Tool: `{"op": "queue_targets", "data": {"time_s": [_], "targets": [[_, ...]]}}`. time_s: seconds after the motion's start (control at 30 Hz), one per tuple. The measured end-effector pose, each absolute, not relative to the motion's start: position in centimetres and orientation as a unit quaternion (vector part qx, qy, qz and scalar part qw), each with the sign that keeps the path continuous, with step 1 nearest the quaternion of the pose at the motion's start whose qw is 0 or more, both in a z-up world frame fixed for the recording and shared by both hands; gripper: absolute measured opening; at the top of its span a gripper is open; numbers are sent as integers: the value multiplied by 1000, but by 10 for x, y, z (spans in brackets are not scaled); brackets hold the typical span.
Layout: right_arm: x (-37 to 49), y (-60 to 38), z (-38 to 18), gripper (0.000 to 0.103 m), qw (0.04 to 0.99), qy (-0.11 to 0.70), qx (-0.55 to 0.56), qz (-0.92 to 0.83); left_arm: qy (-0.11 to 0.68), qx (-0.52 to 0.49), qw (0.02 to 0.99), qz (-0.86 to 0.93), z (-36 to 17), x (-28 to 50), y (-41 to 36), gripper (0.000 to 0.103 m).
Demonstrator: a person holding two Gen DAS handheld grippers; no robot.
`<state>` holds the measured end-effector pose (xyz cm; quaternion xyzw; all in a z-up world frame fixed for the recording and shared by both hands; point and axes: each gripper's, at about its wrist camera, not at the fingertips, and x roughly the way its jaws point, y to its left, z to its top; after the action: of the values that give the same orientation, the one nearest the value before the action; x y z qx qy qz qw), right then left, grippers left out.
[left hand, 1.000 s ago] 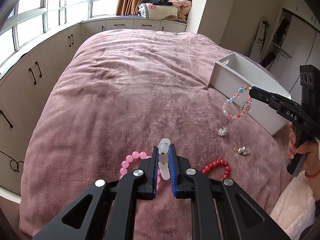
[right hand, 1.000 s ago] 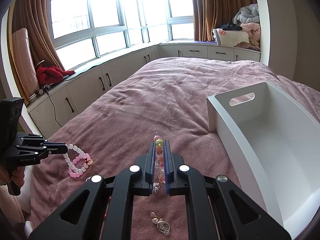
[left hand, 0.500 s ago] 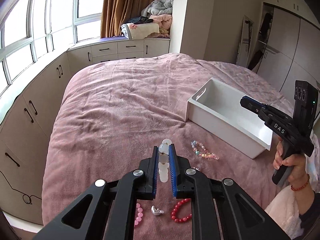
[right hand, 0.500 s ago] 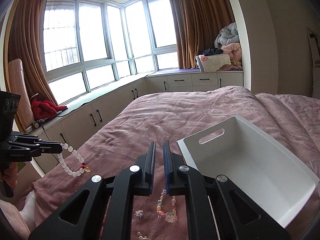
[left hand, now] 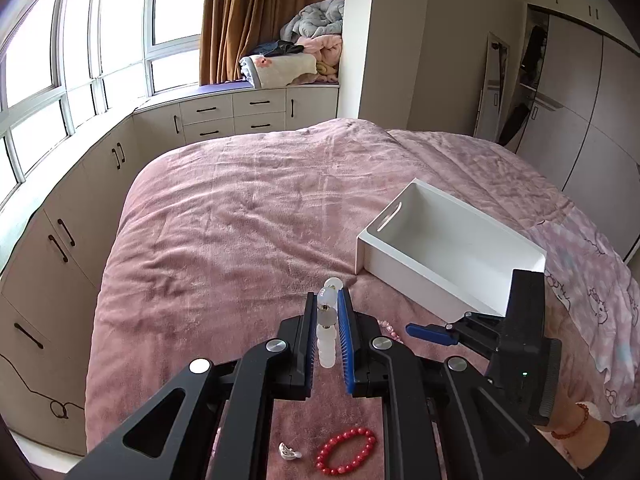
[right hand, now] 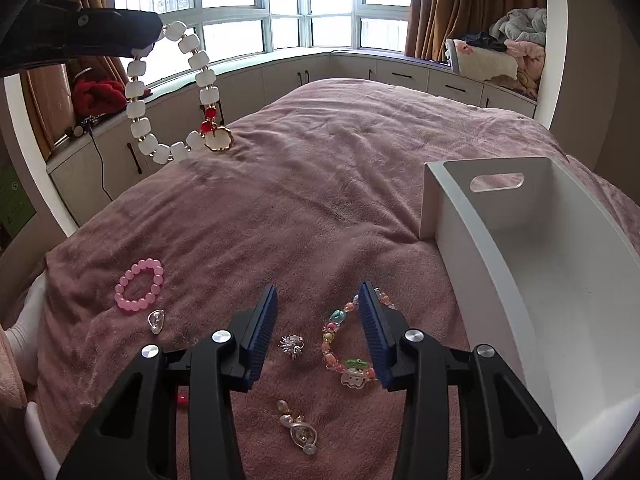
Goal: Organize jewelry
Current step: 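Carry the multicolour bracelet in the right tool over the white bin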
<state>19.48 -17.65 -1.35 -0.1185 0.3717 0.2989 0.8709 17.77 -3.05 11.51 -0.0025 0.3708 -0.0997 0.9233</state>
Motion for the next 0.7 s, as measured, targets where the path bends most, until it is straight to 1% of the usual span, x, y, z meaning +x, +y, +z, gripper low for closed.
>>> {"op": "queue_targets", "data": {"time_s": [0.13,0.37,0.47,0.5,0.53,0.6,0.7], "targets": [[212,-167,-44,39,862,407,-115,280,369,5,924,-100,104,173,-27,16],[235,-169,-82,39,841,466,-81,262,369,-10,924,-99,92,165,-10,16],[241,-171,-94,29,830,485,-57,271,374,-16,922,-94,85,164,-2,16],[243,-172,-95,19,829,486,-49,274,376,-17,922,-92,83,164,1,16],[244,-173,-95,12,826,488,-38,278,377,-18,922,-90,82,164,3,16],[245,-176,-92,10,826,487,-15,285,379,-21,921,-85,79,163,7,16],[242,-177,-81,10,829,474,-3,297,380,-23,921,-78,78,162,11,16]]}}
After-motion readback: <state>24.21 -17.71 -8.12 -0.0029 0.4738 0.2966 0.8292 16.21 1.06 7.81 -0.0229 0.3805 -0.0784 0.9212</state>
